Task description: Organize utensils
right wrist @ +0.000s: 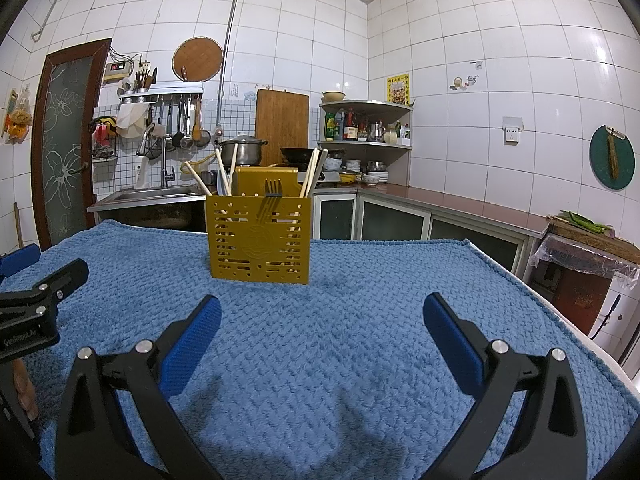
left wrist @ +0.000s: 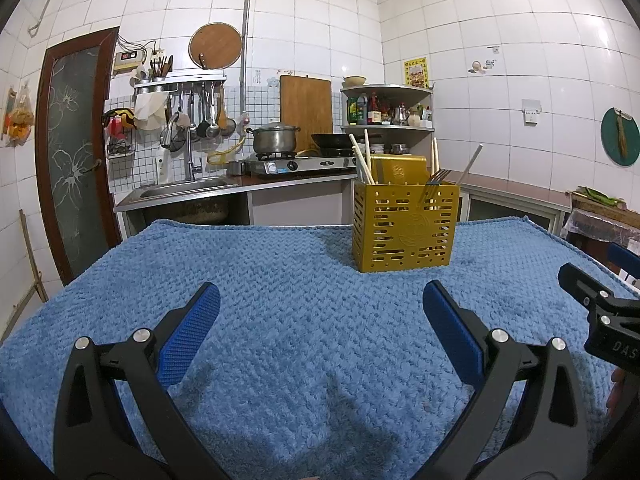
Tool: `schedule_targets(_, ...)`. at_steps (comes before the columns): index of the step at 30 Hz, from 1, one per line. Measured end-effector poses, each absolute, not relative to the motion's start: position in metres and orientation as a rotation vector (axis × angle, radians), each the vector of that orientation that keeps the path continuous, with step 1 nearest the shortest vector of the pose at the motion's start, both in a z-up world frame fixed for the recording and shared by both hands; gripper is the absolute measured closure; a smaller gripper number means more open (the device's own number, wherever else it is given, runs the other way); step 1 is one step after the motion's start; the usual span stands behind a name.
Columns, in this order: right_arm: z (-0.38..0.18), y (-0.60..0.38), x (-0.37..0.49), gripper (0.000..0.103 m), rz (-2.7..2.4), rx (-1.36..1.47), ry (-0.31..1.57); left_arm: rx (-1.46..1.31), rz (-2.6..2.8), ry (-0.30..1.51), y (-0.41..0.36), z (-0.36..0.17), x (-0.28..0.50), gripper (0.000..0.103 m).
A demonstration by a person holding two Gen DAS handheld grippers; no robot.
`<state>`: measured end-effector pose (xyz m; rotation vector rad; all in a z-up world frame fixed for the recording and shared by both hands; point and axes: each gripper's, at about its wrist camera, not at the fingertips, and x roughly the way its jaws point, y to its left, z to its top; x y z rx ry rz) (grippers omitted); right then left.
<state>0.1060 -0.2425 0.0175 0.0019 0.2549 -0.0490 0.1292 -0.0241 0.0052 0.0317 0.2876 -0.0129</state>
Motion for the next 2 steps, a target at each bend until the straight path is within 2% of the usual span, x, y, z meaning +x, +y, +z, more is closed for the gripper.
schedule_targets(2, 0.0174, -0.2425, 0.1058, 0.004, -0.049, 0.002, 0.255, 0.032, -0.013, 0.288, -0.0245, 0.0052, 0.1289, 0.005)
